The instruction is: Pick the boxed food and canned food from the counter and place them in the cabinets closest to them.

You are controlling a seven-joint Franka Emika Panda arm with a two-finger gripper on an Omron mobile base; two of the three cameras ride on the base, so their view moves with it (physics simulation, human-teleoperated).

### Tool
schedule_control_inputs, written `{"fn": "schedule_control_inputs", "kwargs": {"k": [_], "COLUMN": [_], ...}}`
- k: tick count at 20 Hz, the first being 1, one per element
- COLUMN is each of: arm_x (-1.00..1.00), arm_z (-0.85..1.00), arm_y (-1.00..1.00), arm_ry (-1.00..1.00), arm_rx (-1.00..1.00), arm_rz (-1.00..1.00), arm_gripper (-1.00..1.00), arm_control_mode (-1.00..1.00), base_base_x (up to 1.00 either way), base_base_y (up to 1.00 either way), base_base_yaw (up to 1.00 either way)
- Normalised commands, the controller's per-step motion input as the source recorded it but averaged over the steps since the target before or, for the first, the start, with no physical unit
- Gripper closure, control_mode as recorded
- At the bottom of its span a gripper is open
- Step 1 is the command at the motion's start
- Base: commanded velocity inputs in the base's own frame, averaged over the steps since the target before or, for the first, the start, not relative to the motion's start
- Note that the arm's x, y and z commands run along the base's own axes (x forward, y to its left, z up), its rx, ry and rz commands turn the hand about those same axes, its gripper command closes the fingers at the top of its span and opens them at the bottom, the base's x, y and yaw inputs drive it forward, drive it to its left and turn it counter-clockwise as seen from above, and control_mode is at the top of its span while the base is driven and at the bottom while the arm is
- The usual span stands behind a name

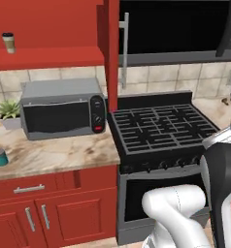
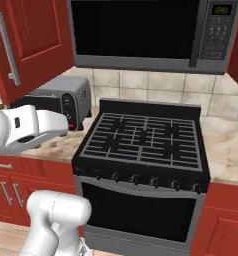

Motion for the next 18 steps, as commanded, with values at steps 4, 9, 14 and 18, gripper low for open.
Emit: {"fn": "schedule_control_inputs", "kwargs": {"k": [4, 9, 14, 18], "arm_x": [0.0, 0.0, 0.0, 0.0], "arm_z": [0.0, 0.0, 0.0, 0.0], "arm_y": [0.0, 0.0, 0.0, 0.0], "arm_ry": [0.0, 0.0, 0.0, 0.0], "arm_rx": [0.0, 0.0, 0.0, 0.0], "arm_rz": [0.0, 0.0, 0.0, 0.0], "arm_gripper": [-1.0, -1.0, -1.0, -1.0], "arm_control_mode": [1.0, 1.0, 1.0, 1.0], "base_base_x": [-0.19, -0.2, -0.18, -0.17], "base_base_y": [0.74, 0.73, 0.73, 0.78], "base_base_yaw": [-0.01, -0.01, -0.03, -0.03]}}
